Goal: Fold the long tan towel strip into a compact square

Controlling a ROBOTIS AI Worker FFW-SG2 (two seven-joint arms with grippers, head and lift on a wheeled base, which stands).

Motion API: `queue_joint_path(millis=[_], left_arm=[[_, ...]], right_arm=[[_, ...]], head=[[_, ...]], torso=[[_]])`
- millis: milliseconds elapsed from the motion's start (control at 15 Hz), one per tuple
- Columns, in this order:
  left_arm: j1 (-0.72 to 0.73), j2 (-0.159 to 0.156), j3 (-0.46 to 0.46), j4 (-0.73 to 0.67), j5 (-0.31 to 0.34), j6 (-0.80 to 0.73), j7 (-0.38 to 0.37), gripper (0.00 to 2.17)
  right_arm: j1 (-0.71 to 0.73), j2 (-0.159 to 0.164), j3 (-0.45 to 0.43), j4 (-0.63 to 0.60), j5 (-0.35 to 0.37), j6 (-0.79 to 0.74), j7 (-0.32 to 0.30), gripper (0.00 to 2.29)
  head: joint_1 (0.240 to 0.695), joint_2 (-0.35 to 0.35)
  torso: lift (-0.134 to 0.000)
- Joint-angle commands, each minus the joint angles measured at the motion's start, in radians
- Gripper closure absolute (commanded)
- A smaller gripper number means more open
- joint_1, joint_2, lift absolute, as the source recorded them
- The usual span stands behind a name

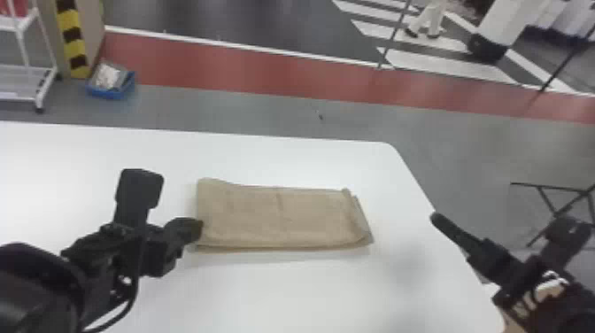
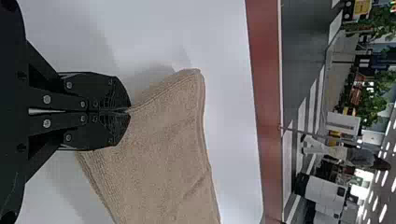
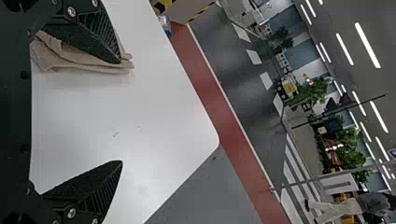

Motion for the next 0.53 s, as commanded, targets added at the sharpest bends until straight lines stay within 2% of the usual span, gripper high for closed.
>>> queue_joint_path(millis=[0,200,333,467], left_arm=[[0.026,0.042,0.058,-0.059,-0.001,0.049,-0.005,1.36],[0.087,0.103,0.163,-0.147,-0.001,0.091,-0.016,1.36],[0.138,0.112,0.223,-0.2,-0.007,0.098,-0.025,1.36],[0.168,0.123,0.244,-0.231,-0.01,0.131,-0.025,1.36]], right_arm=[[-0.002,-0.001,0.007,-0.003,0.001,0.0,-0.001,0.13],[-0.009,-0.001,0.021,-0.003,0.004,0.0,-0.003,0.13],[-0.015,0.001,0.035,-0.003,0.015,0.0,-0.006,0.13],[-0.017,0.003,0.047,-0.003,0.017,0.003,-0.008,0.13]], head=[[0.695,-0.35],[0.695,-0.35],[0.695,-0.35],[0.695,-0.35]], torso=[[-0.124],[-0.124],[-0.124],[-0.124]])
